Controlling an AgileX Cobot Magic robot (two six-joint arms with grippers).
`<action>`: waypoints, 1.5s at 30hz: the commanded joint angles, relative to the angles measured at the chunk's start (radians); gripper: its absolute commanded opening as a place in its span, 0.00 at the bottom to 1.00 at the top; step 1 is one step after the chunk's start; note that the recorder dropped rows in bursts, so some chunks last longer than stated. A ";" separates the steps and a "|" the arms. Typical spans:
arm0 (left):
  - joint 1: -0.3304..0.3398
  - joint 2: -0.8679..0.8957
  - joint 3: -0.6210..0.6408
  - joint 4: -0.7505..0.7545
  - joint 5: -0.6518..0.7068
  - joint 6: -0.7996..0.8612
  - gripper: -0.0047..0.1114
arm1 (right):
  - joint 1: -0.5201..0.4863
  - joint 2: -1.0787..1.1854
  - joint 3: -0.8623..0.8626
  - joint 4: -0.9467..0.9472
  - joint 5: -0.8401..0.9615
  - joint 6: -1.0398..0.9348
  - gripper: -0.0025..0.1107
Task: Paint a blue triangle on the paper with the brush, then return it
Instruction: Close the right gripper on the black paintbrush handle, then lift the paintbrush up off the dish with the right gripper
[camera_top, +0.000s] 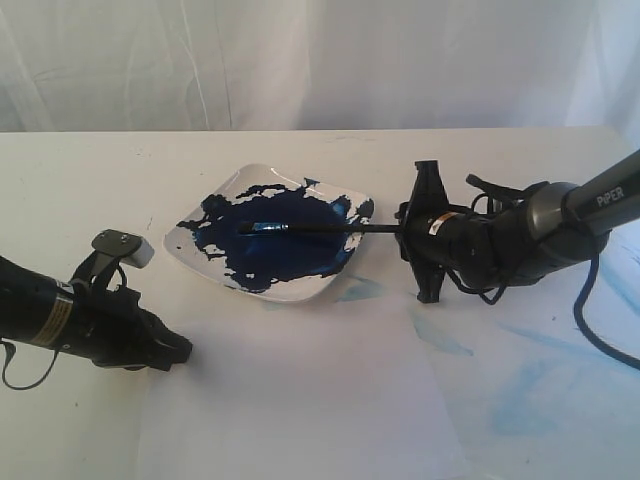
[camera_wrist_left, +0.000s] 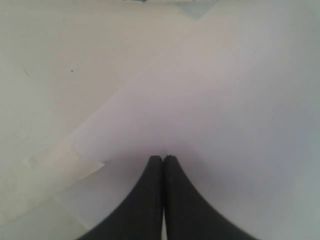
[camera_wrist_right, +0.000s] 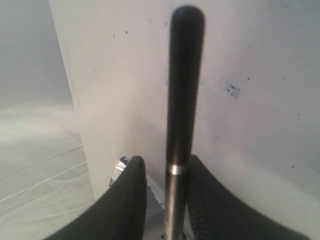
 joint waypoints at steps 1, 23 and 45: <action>-0.004 0.011 0.000 0.017 0.029 0.002 0.04 | -0.002 0.001 -0.003 0.011 -0.011 -0.014 0.25; -0.004 0.011 0.000 0.017 0.025 0.002 0.04 | -0.002 0.035 -0.035 0.012 -0.021 -0.027 0.20; -0.004 0.011 0.000 0.017 0.021 0.002 0.04 | -0.002 0.029 -0.032 -0.031 -0.380 -0.027 0.04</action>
